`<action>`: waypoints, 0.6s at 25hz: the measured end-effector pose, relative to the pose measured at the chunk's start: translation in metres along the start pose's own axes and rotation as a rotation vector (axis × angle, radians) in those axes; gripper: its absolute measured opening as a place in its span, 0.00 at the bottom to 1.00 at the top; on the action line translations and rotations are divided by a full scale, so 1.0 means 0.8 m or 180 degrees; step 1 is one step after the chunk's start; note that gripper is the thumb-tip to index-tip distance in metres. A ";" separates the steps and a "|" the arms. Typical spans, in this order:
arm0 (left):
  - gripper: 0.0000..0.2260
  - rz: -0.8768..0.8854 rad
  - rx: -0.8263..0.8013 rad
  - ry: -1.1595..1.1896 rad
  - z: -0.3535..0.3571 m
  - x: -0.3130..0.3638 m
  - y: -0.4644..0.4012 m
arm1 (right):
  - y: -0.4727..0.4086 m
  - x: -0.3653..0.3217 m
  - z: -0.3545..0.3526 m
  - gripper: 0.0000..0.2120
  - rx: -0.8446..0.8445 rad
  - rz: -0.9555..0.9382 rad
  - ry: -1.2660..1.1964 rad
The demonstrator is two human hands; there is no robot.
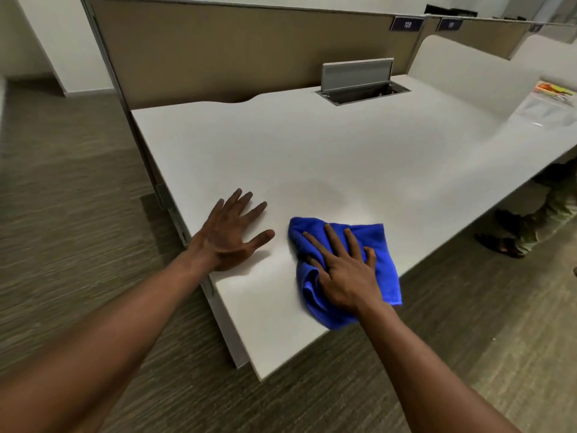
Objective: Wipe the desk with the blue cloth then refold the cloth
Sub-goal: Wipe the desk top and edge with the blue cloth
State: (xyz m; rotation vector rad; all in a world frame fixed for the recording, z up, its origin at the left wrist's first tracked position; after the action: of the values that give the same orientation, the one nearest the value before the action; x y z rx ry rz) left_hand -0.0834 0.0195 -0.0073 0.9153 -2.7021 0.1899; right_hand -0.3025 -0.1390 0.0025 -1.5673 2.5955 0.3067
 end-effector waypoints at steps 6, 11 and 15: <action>0.39 0.0013 -0.0033 -0.0045 -0.002 0.003 0.001 | -0.017 -0.009 -0.001 0.29 0.0046 -0.0285 0.0008; 0.42 0.0040 -0.0012 -0.0011 -0.003 0.006 0.002 | -0.031 -0.017 -0.004 0.31 0.0011 -0.0710 0.0052; 0.40 0.0086 0.0173 0.0130 -0.005 0.005 0.003 | -0.073 -0.025 -0.016 0.30 -0.0139 -0.1099 0.0164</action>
State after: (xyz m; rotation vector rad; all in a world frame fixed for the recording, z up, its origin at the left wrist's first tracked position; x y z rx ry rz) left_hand -0.0873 0.0201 -0.0021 0.8806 -2.6847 0.2857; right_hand -0.2415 -0.1506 0.0116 -2.0201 2.3065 0.2963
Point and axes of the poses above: each hand's wrist, its own y-axis away from the middle knuckle, its own z-axis out of the palm, x = y × z, the point moved 2 cm from there along -y, towards the middle knuckle, and after that the axes turned 4 degrees about -z, right-handed, at the moved point
